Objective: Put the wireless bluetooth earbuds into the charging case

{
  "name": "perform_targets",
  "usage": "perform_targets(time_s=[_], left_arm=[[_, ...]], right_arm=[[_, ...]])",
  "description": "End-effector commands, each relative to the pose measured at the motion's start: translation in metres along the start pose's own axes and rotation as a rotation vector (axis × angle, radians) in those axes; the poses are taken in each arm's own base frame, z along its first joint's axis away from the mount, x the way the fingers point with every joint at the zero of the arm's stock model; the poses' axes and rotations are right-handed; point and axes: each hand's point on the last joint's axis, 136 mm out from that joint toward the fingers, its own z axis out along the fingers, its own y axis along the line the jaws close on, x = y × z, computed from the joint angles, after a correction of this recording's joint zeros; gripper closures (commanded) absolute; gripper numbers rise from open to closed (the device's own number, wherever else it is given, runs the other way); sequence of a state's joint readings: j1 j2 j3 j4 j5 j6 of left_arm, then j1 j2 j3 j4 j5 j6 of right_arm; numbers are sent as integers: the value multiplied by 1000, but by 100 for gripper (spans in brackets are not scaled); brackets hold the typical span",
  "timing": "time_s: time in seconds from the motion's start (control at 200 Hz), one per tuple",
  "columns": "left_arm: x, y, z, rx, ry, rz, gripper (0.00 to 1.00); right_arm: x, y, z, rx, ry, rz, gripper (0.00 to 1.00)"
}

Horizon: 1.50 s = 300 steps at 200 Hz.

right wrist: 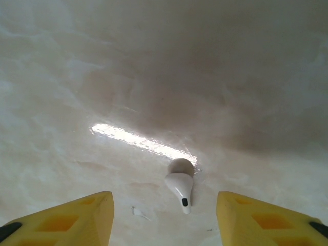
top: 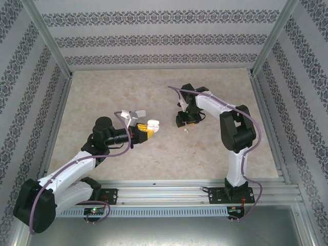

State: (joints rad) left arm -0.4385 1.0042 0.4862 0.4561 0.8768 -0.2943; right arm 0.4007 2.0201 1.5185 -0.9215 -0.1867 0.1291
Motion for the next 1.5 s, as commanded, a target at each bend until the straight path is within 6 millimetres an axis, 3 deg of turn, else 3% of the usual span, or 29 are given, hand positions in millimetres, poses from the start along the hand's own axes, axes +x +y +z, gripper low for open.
perform_targets(time_s=[0.0,0.545,0.889,1.034,1.229,1.494], left_arm=[[1,-4,2,28,5,27,100],[7,0,3,22,11,7,100],[7,-1,2,20,8,7,100],[7,-2,0,18,4,11,100],[5,-2,0,11,-6,17,100],[-5,-6,-1,19,-32,31,100]], right_arm=[[2,-11,3,46,36,-20,46],[14,-12,33,48,105,-21,61],[22,-6,34,62,120,-33,73],[22,0,28,53,102,-37,82],[20,6,12,31,45,-25,85],[14,19,-35,2,-117,-7,87]])
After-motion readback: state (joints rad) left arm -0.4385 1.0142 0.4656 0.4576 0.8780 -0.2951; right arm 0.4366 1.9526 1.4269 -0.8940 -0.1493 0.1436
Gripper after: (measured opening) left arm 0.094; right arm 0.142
